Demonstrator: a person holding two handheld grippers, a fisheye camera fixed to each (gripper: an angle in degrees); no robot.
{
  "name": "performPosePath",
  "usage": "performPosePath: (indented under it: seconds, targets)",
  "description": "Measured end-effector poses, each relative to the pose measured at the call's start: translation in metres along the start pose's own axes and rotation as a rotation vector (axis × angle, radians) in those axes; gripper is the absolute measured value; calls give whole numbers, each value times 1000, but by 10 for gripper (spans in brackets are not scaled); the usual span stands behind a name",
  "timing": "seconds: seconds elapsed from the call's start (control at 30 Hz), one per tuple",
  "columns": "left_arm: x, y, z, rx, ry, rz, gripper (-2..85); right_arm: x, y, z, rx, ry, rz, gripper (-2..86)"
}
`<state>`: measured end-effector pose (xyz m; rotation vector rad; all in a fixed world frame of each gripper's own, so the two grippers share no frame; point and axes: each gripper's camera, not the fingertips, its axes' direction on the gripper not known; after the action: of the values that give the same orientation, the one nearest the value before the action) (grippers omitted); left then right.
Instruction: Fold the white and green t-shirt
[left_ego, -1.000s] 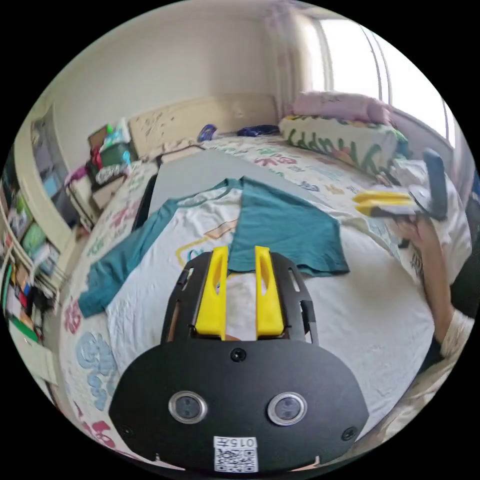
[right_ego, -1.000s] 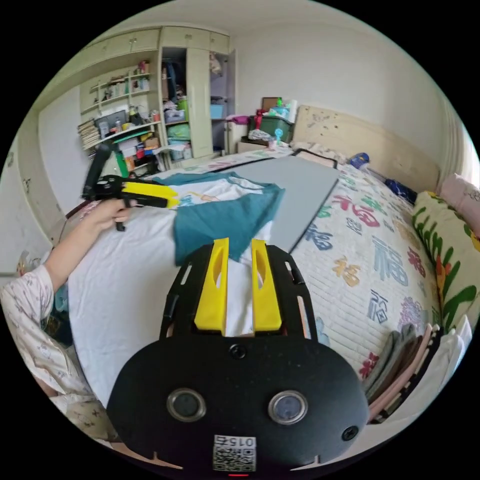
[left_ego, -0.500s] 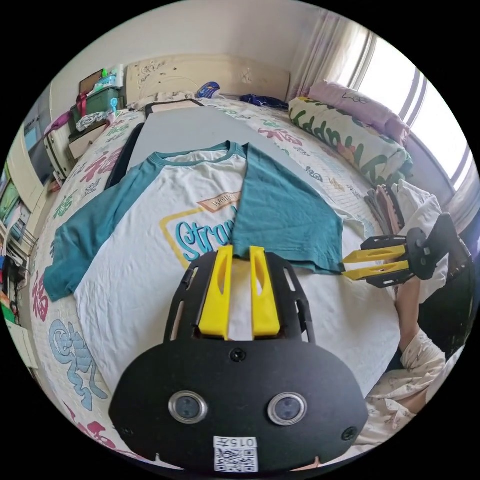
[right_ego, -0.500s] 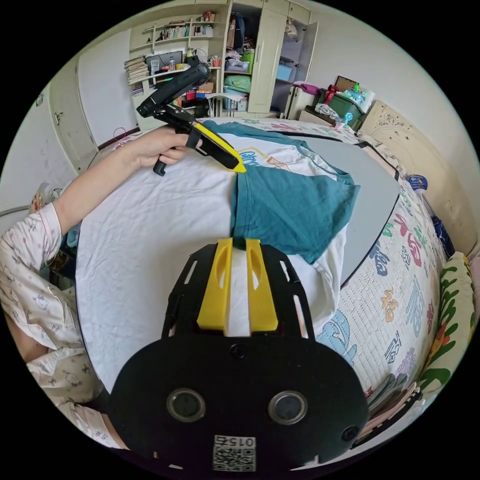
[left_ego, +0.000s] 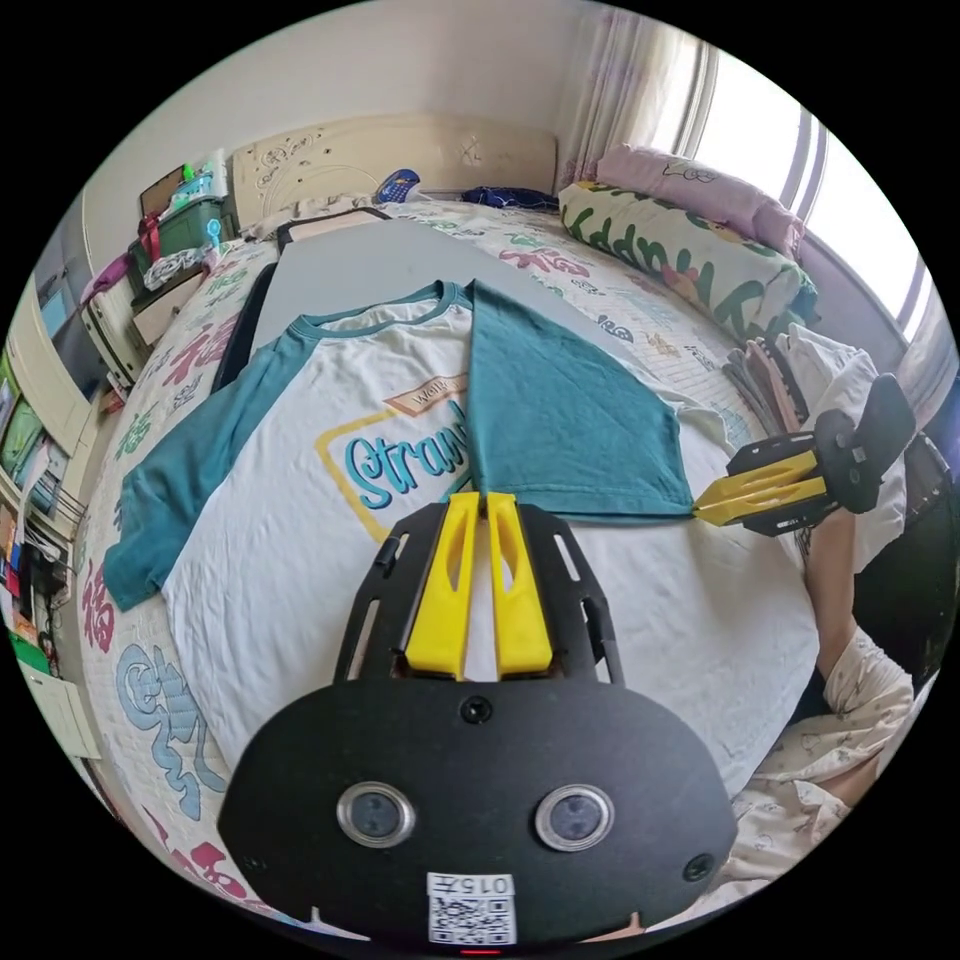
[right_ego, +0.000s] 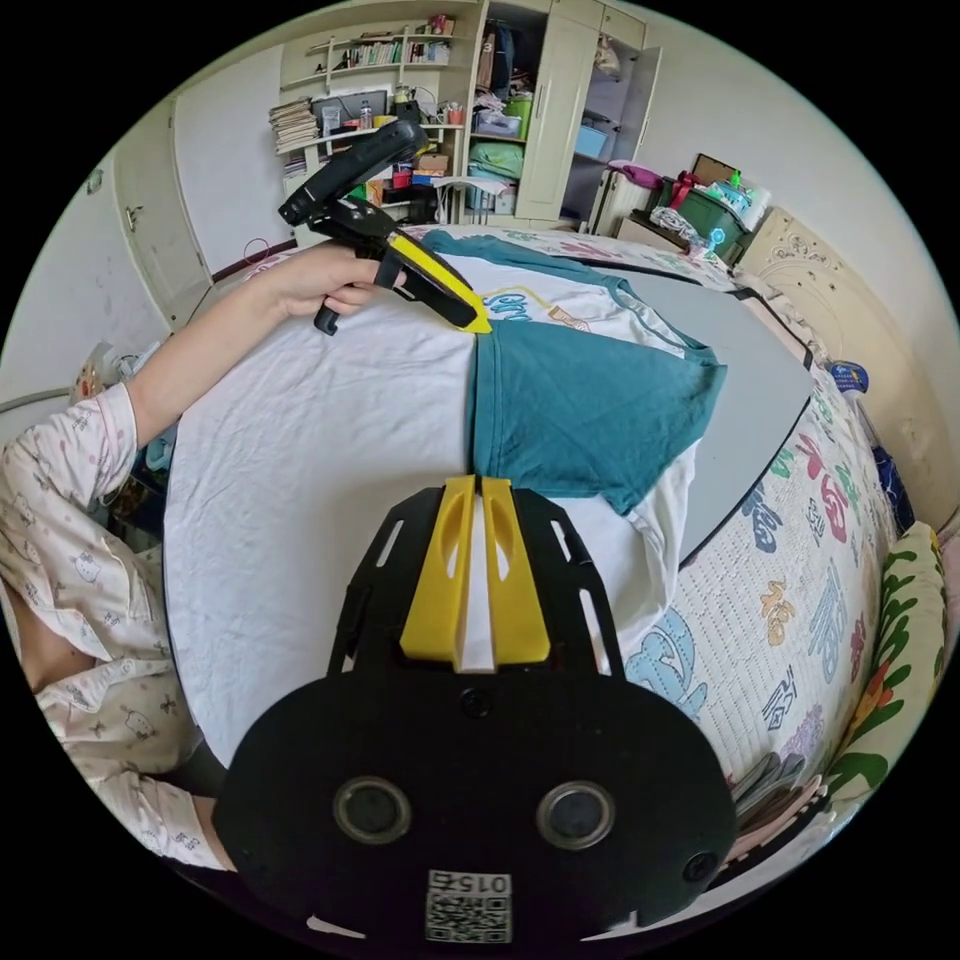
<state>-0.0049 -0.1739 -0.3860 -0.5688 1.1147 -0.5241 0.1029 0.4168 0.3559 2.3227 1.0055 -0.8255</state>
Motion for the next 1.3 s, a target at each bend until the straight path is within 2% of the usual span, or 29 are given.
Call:
performPosePath:
  seconds: [0.1, 0.2, 0.3, 0.37, 0.43, 0.47, 0.57, 0.7, 0.9, 1.13, 1.3]
  targets:
    - [1, 9, -14, 45, -17, -4, 48, 8, 3, -13, 30, -24, 46, 51]
    - [22, 21, -42, 177, -34, 67, 63, 21, 19, -32, 122, 91, 166, 64]
    - [53, 31, -52, 254, 64, 207, 63, 32, 32, -35, 148, 235, 291, 69]
    - [69, 31, -41, 198, 194, 281, 57, 38, 33, -28, 154, 214, 349, 75]
    - [74, 28, -28, 122, 240, 307, 50, 38, 29, -21, 138, 185, 368, 78]
    - [76, 24, -23, 68, 228, 325, 44, 36, 26, -15, 121, 189, 376, 77]
    - [69, 25, -27, 51, 241, 343, 24, 30, 18, 0, 55, 270, 405, 63]
    - [61, 21, -19, -55, 271, 356, 10, 20, 12, 1, 63, 261, 399, 50]
    - [45, 22, -31, -63, 293, 347, 1, 10, 5, -4, 66, 248, 435, 33]
    - [59, 34, -50, -36, 194, 429, -6, 5, 3, -15, 71, 200, 494, 10]
    - [59, 36, -59, -29, 166, 445, -7, -14, -9, -19, 28, 286, 486, 11]
